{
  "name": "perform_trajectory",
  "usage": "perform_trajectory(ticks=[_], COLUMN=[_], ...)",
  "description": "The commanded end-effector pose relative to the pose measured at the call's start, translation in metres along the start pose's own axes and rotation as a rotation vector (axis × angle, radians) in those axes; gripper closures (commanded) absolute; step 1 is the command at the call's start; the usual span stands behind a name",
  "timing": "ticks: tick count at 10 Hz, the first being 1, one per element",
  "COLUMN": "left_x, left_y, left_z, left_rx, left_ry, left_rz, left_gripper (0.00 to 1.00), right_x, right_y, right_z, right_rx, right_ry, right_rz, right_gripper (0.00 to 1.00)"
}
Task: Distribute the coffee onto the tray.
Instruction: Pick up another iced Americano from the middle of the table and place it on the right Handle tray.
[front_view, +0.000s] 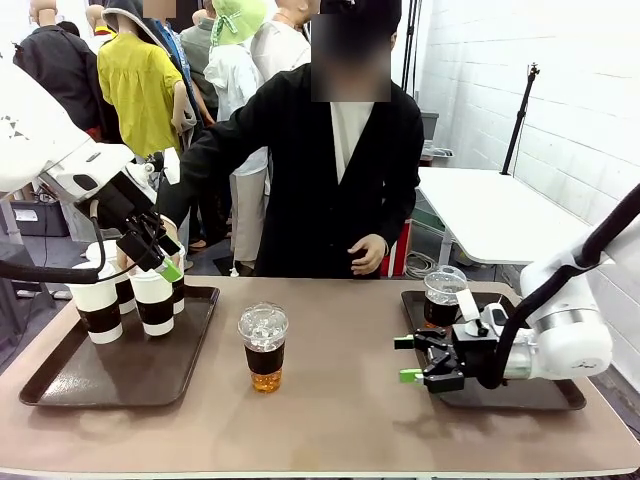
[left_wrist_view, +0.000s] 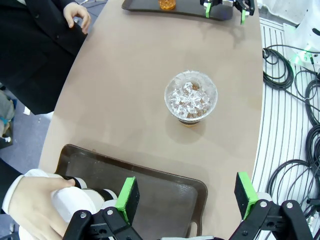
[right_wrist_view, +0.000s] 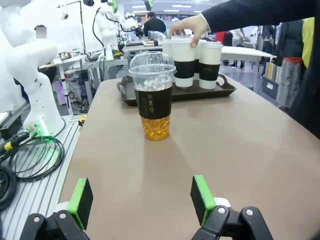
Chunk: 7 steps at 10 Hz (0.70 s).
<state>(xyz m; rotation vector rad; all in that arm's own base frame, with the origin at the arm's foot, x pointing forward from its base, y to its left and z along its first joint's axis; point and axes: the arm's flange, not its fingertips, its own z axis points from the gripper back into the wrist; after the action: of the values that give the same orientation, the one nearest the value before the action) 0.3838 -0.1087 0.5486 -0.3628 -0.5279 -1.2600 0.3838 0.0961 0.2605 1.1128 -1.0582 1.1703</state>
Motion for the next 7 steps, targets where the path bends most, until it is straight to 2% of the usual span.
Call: perform_trajectory(ticks=[1, 7], left_x=[-0.002, -0.002], left_y=[0.002, 0.002], left_z=[0.001, 0.001], left_rx=[-0.013, -0.013], left_ry=[-0.025, -0.025], left_rz=[-0.015, -0.015], left_gripper=[0.0, 0.0], right_x=[-0.006, -0.01], right_y=[0.01, -0.016], right_z=[-0.027, -0.08], right_rx=[-0.03, -0.004], right_ry=[0.022, 0.01], right_rz=[0.038, 0.021], right_gripper=[0.0, 0.0])
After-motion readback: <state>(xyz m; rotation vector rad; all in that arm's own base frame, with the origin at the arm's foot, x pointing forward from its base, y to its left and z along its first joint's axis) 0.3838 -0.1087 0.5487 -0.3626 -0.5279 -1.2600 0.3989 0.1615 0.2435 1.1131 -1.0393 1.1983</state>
